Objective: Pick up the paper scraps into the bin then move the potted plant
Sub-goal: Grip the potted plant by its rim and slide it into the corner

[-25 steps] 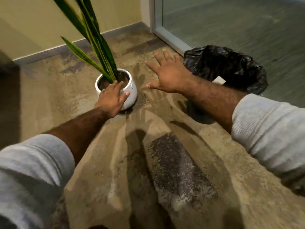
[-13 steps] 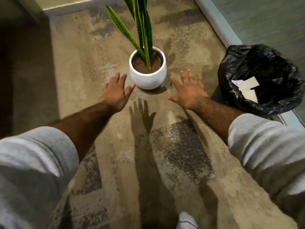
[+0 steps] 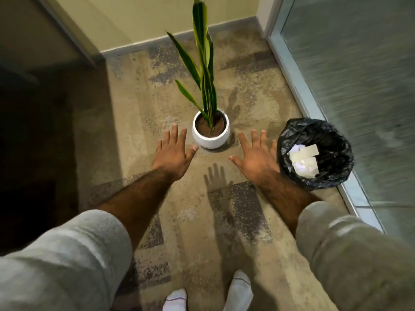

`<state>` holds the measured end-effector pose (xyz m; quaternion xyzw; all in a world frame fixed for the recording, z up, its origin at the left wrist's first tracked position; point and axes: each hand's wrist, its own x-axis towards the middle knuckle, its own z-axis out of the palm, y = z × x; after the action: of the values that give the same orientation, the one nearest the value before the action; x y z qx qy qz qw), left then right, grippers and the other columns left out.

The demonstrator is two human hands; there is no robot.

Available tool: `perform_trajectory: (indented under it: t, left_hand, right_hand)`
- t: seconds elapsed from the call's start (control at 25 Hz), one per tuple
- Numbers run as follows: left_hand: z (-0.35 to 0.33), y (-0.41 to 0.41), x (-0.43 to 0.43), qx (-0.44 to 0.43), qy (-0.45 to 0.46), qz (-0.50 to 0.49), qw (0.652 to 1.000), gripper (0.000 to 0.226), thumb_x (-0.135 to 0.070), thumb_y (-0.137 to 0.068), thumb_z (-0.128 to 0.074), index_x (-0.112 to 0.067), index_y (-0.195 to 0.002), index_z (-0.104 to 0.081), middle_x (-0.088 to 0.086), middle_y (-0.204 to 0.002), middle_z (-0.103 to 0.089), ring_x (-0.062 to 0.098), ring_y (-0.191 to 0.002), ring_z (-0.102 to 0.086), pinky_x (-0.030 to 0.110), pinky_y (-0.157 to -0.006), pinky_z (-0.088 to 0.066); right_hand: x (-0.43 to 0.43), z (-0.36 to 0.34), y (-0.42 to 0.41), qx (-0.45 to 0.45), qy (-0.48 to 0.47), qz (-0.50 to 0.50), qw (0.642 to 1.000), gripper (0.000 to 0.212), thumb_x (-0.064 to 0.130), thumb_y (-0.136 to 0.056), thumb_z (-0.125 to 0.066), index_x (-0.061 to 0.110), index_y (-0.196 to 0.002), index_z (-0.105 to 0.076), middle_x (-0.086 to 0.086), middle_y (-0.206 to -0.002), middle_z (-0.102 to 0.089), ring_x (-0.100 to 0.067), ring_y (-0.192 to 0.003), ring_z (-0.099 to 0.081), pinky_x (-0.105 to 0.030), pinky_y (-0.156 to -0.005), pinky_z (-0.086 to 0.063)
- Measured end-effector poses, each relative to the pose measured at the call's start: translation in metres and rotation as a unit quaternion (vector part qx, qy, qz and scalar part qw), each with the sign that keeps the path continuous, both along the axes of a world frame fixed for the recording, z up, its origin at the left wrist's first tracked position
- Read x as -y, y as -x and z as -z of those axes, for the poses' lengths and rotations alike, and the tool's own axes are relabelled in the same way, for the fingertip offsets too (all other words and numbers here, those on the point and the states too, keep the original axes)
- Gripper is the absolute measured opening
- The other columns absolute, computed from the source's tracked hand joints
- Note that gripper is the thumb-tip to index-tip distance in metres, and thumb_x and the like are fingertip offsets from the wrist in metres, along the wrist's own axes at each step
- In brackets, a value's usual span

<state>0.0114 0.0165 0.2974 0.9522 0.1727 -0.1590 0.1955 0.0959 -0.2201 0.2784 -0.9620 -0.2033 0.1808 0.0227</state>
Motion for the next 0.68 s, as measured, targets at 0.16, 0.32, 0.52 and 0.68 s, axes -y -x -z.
perform_trajectory:
  t: [0.16, 0.32, 0.52, 0.68]
  left_hand:
    - [-0.017, -0.03, -0.006, 0.005, -0.046, 0.041, 0.998, 0.074, -0.061, -0.103, -0.018, -0.023, -0.163, 0.001, 0.005, -0.171, 0.012, 0.028, -0.158, 0.01, 0.049, -0.127, 0.0]
    - [0.012, -0.059, -0.032, 0.0, -0.062, 0.072, 0.995, 0.073, -0.058, -0.104, -0.017, -0.018, -0.163, 0.0, 0.007, -0.171, 0.01, 0.03, -0.158, 0.007, 0.051, -0.127, -0.005]
    - [0.067, -0.11, -0.071, -0.063, 0.01, 0.07, 0.996, 0.075, -0.06, -0.103, -0.02, -0.021, -0.163, 0.0, 0.006, -0.171, 0.009, 0.028, -0.158, 0.007, 0.048, -0.127, -0.006]
    - [0.115, -0.144, -0.081, -0.079, 0.166, -0.023, 0.983, 0.074, -0.059, -0.104, -0.026, -0.021, -0.163, -0.006, 0.004, -0.172, -0.001, 0.022, -0.158, -0.003, 0.04, -0.128, -0.008]
  right_hand:
    - [-0.019, -0.014, -0.029, -0.002, 0.012, -0.003, 1.0, 0.08, 0.068, -0.097, -0.03, 0.028, -0.161, -0.006, -0.017, -0.17, -0.007, -0.039, -0.156, 0.0, -0.064, -0.12, -0.003]
    - [-0.041, 0.008, -0.066, 0.019, 0.022, 0.015, 0.999, 0.078, 0.07, -0.096, -0.031, 0.027, -0.16, -0.015, -0.016, -0.168, -0.017, -0.04, -0.155, -0.011, -0.066, -0.119, -0.01]
    - [-0.062, 0.055, -0.108, -0.008, 0.039, 0.058, 0.998, 0.076, 0.067, -0.097, -0.034, 0.025, -0.159, -0.021, -0.018, -0.165, -0.025, -0.041, -0.153, -0.02, -0.062, -0.118, -0.021]
    - [-0.088, 0.104, -0.134, -0.053, -0.059, 0.172, 0.982, 0.074, 0.06, -0.096, -0.048, 0.016, -0.154, -0.034, -0.022, -0.156, -0.037, -0.043, -0.142, -0.037, -0.055, -0.112, -0.039]
